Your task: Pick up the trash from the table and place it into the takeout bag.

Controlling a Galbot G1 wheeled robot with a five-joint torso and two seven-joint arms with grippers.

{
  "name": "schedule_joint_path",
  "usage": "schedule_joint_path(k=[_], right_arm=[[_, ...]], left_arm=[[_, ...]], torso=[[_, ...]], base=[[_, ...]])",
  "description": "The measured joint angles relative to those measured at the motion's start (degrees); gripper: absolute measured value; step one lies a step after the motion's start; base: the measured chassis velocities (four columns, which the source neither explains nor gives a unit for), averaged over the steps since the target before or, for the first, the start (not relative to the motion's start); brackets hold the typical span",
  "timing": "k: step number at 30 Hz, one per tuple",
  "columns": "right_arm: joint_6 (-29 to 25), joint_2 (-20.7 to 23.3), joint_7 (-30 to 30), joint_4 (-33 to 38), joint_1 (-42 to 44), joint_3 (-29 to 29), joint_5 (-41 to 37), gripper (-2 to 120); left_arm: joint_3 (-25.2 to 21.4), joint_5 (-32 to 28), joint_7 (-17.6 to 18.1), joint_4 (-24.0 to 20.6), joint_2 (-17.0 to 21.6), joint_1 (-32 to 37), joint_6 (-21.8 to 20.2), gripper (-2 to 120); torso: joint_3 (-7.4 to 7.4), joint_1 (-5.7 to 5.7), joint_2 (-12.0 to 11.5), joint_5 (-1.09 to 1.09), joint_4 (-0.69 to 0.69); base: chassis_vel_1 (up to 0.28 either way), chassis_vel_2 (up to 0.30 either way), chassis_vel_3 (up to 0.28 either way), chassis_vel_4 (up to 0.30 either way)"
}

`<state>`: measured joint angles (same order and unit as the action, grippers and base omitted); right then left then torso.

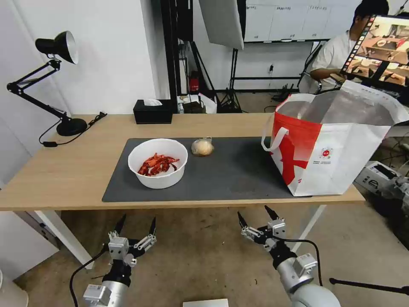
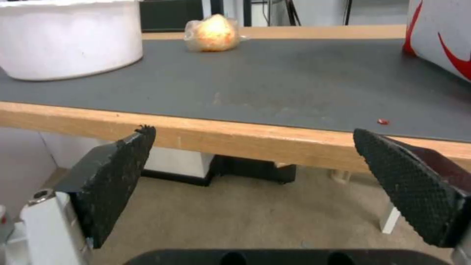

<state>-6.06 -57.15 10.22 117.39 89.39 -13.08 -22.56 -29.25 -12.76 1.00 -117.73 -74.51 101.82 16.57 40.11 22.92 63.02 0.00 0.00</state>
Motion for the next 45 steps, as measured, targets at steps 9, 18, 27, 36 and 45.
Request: schedule_joint_path(k=[9,18,27,36,45], right_arm=[[0.0,-0.3,0.0,-0.1,0.8,0.0,0.2,100],[-0.1,-1.2,0.0,0.5,1.6,0.3,1.2,100],[0.0,-2.2,-0.5,2.7,1.1,0.5,1.1,100],[6.0,3.1,-5.8,3.0,-18.2,4.4,-9.1,100],[11.8,3.3,-6.3,-4.9,-40.0,14.5,-14.0,100]], left_arm=[[0.1,0.5,0.0,0.1,-0.4,0.2,0.0,100],[-0.1,0.7,-0.1,-0.2,-0.6,0.7,0.3,100],[-0.4,1.3,-0.1,-0.9,-0.9,2.0,0.9,100],[-0.6,1.1,-0.1,-1.5,-0.4,1.7,0.9,100],[-0.8,1.1,-0.1,-1.7,-0.4,1.6,0.8,100]], torso=[[0.0,0.0,0.0,0.0,0.0],[0.0,0.0,0.0,0.0,0.0],[0.0,0.0,0.0,-0.01,-0.01],[0.01,0.0,0.0,-0.01,0.0],[0.01,0.01,0.0,0.0,0.01]], base=[[0.0,0.0,0.0,0.0],[0.0,0.0,0.0,0.0],[0.0,0.0,0.0,0.0],[0.0,0.0,0.0,0.0],[0.0,0.0,0.0,0.0]])
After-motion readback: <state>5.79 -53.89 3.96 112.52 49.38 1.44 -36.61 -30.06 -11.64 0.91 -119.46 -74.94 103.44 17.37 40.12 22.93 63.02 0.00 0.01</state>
